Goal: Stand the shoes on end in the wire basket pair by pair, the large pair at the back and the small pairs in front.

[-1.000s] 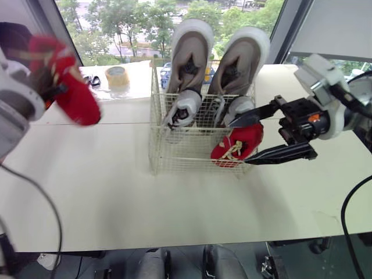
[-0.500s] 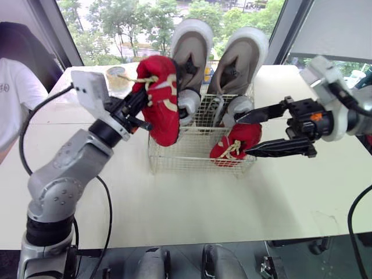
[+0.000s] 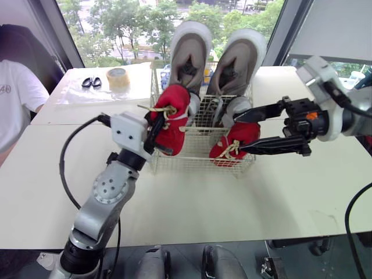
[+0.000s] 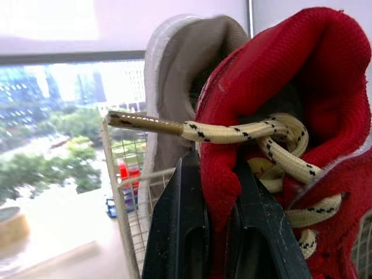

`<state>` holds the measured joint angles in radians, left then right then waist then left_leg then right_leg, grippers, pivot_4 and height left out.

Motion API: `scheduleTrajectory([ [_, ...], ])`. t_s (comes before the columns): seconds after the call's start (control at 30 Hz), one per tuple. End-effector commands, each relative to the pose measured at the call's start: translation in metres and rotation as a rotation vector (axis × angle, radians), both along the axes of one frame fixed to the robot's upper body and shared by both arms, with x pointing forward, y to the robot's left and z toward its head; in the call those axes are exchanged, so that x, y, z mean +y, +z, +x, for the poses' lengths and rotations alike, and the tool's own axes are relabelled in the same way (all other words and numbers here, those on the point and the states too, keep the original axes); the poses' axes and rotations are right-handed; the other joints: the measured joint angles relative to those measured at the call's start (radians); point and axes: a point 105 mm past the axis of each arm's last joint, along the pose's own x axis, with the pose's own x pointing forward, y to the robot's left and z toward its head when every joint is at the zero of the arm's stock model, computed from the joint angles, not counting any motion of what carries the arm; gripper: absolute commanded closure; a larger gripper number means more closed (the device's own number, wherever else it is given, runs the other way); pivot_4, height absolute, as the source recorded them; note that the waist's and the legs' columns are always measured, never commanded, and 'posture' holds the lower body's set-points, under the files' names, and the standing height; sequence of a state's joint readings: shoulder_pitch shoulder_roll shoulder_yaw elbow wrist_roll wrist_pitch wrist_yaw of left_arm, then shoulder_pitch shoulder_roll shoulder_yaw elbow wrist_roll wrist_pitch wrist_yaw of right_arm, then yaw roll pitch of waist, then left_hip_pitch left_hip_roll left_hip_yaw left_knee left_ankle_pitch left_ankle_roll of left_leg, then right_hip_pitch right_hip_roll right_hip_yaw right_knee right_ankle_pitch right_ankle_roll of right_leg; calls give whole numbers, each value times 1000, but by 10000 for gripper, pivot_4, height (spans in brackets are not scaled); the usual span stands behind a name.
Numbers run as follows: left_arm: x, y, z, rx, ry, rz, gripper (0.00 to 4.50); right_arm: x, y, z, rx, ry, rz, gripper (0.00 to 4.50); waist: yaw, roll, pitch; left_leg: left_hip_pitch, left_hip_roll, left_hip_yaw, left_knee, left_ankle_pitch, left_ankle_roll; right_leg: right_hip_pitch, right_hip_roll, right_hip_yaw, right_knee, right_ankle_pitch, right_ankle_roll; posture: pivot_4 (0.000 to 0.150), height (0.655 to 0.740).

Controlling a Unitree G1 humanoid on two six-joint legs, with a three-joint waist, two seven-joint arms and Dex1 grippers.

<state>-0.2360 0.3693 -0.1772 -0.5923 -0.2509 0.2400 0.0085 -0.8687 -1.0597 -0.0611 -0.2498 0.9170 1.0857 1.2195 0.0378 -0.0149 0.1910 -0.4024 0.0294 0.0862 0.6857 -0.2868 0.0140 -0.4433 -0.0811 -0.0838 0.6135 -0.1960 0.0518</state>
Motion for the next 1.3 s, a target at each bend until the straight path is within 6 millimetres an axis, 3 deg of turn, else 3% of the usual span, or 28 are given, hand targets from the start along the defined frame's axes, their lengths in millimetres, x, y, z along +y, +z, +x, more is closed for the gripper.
scheduleTrajectory([
  [0.03,11,-24,1,81,71,27,44605,-1,13,-4,-47,-1,16,0,0,0,0,0,0,0,0,0,0,0,0,0,0,0,0,1500,7400],
  [0.27,20,-44,-5,193,67,-20,44605,3,10,0,-33,-6,27,0,-1,1,0,0,1,1,0,0,0,-1,0,0,0,0,-1,1500,7400],
  [0.4,16,-38,-10,176,8,-12,44605,3,8,2,-30,-9,30,0,-2,1,-1,0,1,1,0,-1,1,-1,1,0,0,0,-1,1500,7400],
  [0.5,16,-32,-11,177,-18,-20,33633,4,7,3,-27,-8,32,0,-1,1,-1,0,1,1,0,-1,1,-1,1,0,0,0,-1,1500,7400],
  [0.67,23,-30,-11,242,-20,-7,9591,4,3,2,-18,-12,32,0,2,1,0,-2,1,-1,1,-1,1,-1,1,-1,0,-1,-1,1500,7400],
  [0.83,41,-9,-21,294,-82,-110,9591,1,0,-1,-5,-19,30,0,-1,0,0,-3,1,-1,1,-1,1,-2,1,-1,0,0,0,1500,7400],
  [1.03,48,-1,-74,542,-504,-114,9591,-1,2,-5,7,-7,51,0,-12,1,1,-3,2,-2,0,-1,1,-3,1,-2,1,0,1,1500,7400],
  [1.2,77,0,-74,631,-462,-98,9591,0,9,-6,6,8,121,0,-12,2,1,-2,1,-2,1,0,0,-1,1,-2,0,-1,-2,1500,7400],
  [1.3,102,-13,-73,704,-383,-108,9591,0,35,-22,36,81,265,0,-19,2,1,-2,1,-1,0,0,0,-2,1,-1,-1,-1,-2,1500,7400],
])
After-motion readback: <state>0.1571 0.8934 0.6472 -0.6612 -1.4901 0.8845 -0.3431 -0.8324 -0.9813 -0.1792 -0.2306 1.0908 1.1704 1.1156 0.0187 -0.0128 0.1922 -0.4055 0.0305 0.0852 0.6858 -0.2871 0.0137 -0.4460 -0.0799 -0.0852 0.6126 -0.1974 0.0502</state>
